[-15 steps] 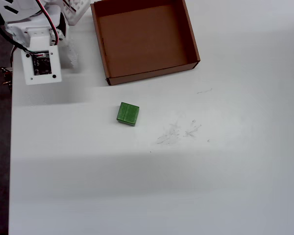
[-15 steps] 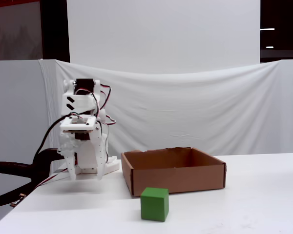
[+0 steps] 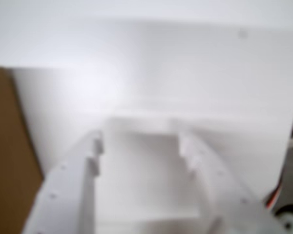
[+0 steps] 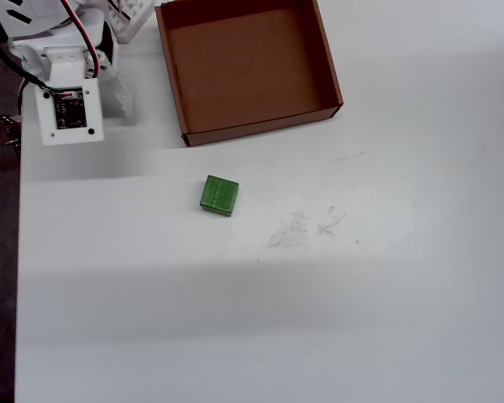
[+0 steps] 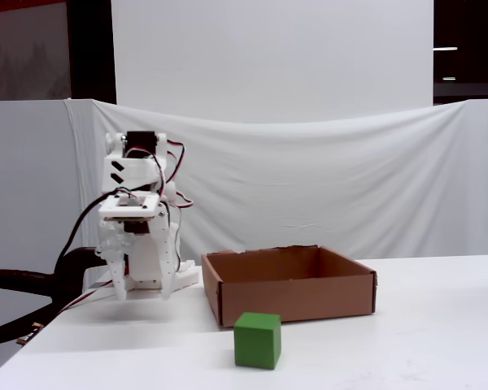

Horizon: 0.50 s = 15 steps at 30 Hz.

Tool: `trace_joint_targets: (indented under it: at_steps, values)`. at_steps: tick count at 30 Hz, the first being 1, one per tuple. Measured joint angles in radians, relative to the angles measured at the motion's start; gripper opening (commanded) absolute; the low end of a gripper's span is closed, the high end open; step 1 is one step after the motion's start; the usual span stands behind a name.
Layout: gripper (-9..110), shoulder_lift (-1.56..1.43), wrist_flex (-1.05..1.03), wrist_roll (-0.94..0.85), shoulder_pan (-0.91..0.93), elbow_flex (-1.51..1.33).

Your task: Grasp a green cube and put it in a box.

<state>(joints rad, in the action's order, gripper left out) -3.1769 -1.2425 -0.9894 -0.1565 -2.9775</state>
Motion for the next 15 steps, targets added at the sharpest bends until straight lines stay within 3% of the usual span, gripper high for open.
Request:
trace_joint_targets:
  at_steps: [15]
  values:
    - [21, 0.000, 0.008, 0.000, 0.000, 0.000]
